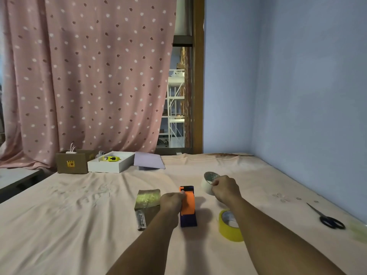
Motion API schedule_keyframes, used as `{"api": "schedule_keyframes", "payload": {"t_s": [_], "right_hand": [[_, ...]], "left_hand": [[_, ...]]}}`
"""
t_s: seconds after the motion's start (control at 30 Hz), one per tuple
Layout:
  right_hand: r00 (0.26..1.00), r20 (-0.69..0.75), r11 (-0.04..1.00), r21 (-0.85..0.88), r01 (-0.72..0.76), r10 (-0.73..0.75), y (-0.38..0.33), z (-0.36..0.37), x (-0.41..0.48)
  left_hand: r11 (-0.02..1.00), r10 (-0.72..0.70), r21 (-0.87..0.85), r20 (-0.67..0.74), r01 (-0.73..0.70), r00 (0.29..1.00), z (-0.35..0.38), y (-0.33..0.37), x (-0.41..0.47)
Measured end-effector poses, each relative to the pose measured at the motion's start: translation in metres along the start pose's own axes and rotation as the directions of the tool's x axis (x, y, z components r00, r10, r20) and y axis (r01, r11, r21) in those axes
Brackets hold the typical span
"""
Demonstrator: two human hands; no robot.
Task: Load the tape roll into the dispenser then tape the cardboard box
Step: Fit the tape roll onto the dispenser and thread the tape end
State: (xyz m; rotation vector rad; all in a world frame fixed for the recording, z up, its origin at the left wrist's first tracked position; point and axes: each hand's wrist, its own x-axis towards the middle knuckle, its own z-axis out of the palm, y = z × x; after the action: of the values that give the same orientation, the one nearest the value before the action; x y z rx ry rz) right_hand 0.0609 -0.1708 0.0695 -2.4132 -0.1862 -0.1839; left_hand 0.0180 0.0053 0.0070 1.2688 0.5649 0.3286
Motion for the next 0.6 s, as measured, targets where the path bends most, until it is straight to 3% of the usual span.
{"api": "schedule_keyframes", "payload": {"t_s": [0.37,0.6], "right_hand": [[0.989,0.102,0.985,-0.149,-0.090,0.106,0.025,0.023,0.035],[0.952,0.274,0.957,-0.283,-0.059,0.139,0.033,0.037,0.037]], "left_hand": [[0.999,0.005,0.045,-0.012,-0.004,1.000,0.003,-0.005,0.008],[0.997,-0.009,0.074,-0.046,0.013,0.999,0.012,-0.007,0.011]]}}
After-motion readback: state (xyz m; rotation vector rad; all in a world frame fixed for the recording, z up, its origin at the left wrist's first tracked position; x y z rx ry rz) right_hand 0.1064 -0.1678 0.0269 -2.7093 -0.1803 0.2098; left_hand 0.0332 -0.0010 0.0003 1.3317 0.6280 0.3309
